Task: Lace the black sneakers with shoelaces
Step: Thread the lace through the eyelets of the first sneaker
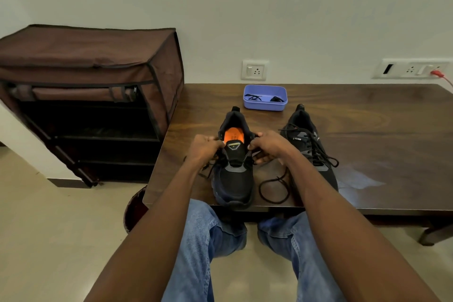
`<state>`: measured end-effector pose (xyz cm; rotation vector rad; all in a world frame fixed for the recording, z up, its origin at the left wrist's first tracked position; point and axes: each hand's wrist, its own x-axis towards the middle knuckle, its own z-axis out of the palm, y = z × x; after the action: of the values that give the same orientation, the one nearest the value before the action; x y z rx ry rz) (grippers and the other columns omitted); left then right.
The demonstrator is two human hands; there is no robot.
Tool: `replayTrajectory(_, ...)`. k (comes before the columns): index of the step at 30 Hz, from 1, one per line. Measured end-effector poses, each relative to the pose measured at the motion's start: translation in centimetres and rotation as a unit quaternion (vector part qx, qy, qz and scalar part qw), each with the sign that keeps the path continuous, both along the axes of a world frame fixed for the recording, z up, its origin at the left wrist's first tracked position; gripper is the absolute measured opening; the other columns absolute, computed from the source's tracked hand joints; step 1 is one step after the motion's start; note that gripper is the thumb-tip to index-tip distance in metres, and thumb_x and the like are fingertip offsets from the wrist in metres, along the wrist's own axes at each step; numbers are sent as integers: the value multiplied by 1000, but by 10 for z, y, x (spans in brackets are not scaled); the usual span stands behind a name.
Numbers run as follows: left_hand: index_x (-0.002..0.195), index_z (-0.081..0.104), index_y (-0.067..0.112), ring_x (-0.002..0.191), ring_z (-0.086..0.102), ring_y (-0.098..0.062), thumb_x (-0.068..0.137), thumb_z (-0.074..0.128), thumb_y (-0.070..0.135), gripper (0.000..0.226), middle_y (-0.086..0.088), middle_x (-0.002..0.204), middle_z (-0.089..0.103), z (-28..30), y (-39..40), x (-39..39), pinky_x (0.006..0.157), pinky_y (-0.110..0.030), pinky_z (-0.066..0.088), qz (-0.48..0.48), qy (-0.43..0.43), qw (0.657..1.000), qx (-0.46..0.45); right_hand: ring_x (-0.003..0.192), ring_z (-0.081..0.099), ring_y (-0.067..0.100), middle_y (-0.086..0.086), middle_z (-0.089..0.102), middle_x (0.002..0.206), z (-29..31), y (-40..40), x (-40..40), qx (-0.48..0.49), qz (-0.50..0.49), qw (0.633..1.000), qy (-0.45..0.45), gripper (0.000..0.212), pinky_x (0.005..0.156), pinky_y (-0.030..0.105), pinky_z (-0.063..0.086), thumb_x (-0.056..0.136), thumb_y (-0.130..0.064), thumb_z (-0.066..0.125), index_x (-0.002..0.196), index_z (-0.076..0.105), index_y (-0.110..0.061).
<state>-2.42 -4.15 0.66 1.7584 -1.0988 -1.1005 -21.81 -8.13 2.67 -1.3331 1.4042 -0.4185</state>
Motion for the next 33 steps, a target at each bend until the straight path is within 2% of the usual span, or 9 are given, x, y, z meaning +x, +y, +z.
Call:
replayTrajectory(3,109,64,17,98,59,-12,86,75,26,27,5,107,63,-2,3,-10,85,-30,49,-51,-138,986,-84,84,69,27,14,71,101,-2,1,-1,-3,8,1000,-1,25,64,30,58,91,-16,69,115,64,-10)
replayTrajectory(6,118,70,19,132,40,-23,88,73,25,30,-8,141,45,-4,-2,-19,108,-33,34,-124,-228,954,-149,88,71,28,13,71,103,-4,0,0,-3,2,1000,4,26,66,30,58,91,-22,72,113,65,-10)
replayTrajectory(13,109,75,13,150,-9,-22,97,62,25,21,3,166,-14,-4,0,-25,124,-43,5,-290,-251,923,-27,71,65,20,12,70,97,-6,-3,2,-17,21,999,25,24,56,27,53,93,-21,69,112,64,-7)
replayTrajectory(16,111,72,13,149,-2,-22,93,68,22,20,9,161,21,-4,-3,-18,123,-42,5,-286,-209,935,-26,74,66,22,14,70,99,-8,-5,4,-20,21,999,25,15,64,32,57,93,-20,69,103,64,-11)
replayTrajectory(18,142,46,9,147,17,-25,89,73,17,61,14,114,67,-6,-4,-16,122,-41,6,-283,-165,944,-29,77,66,24,14,69,99,-9,-6,5,-26,21,999,34,8,76,38,59,93,-19,69,96,63,-14)
replayTrajectory(21,156,11,8,116,59,-19,82,77,4,99,8,73,73,-8,-7,-12,115,-40,31,-252,-84,964,-22,80,67,25,17,70,103,-9,-7,7,-26,19,999,39,7,80,40,58,93,-16,68,97,63,-13)
replayTrajectory(24,153,21,8,85,70,-9,83,73,-4,89,-2,80,73,0,-4,-6,92,-27,45,-198,1,980,-10,80,67,24,15,70,99,-8,-7,5,-31,14,998,51,11,78,37,57,92,-14,68,100,65,-8)
replayTrajectory(28,138,47,1,90,65,-2,82,73,1,62,3,95,71,5,1,10,92,-26,46,-93,59,994,-13,82,68,26,19,72,97,-8,-9,3,-40,-4,997,71,6,79,39,57,89,-9,66,90,68,-4)
replayTrajectory(33,106,59,10,95,63,-25,79,73,4,31,-13,97,67,0,-2,28,86,-36,52,70,66,995,13,88,72,31,21,72,93,-8,-11,0,-45,-22,996,79,10,77,40,57,86,-7,67,76,65,-6)
